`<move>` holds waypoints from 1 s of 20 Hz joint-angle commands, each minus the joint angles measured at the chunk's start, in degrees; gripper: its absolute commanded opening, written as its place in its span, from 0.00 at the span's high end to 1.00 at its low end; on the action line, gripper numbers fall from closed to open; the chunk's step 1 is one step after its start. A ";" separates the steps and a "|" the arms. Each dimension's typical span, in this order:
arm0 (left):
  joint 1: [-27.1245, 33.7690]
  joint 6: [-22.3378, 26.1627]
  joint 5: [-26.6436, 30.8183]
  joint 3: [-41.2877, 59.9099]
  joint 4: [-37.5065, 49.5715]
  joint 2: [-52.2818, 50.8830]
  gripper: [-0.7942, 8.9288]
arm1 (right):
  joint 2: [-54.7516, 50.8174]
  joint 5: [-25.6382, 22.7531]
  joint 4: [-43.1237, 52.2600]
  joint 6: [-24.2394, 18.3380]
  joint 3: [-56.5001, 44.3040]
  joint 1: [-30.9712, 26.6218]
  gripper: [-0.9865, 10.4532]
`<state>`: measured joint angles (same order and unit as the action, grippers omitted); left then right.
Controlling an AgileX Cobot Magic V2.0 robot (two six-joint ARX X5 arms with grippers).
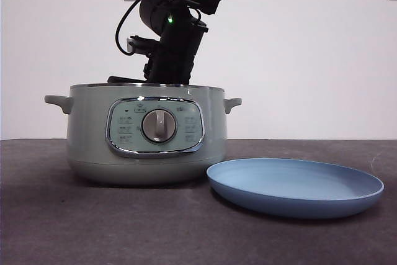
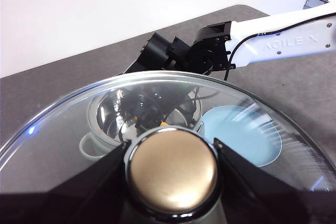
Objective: Take the corn out from the steamer,put the corn on the plate,close the lid
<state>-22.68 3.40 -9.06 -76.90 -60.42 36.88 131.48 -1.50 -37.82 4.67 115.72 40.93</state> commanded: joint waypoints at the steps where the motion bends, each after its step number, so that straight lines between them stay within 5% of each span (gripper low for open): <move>1: -0.09 0.07 -0.04 -0.79 2.67 -0.57 0.93 | -6.25 0.02 0.07 -0.70 0.00 0.28 0.92; 8: -0.09 0.09 -0.07 -0.79 2.71 -0.57 0.93 | -29.42 -3.19 -11.23 -4.13 -0.07 -1.60 0.92; 14: -0.09 0.09 -0.07 -0.79 2.71 -0.57 0.93 | -34.64 -3.26 -20.41 -4.70 -0.57 -8.26 0.92; 20: -0.09 0.07 -0.07 -0.79 2.71 -0.57 0.93 | -37.75 -2.91 -19.52 -4.74 -6.86 -12.07 0.92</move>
<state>-22.68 3.40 -9.08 -76.90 -60.40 36.88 94.04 -4.51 -57.76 0.38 109.84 28.93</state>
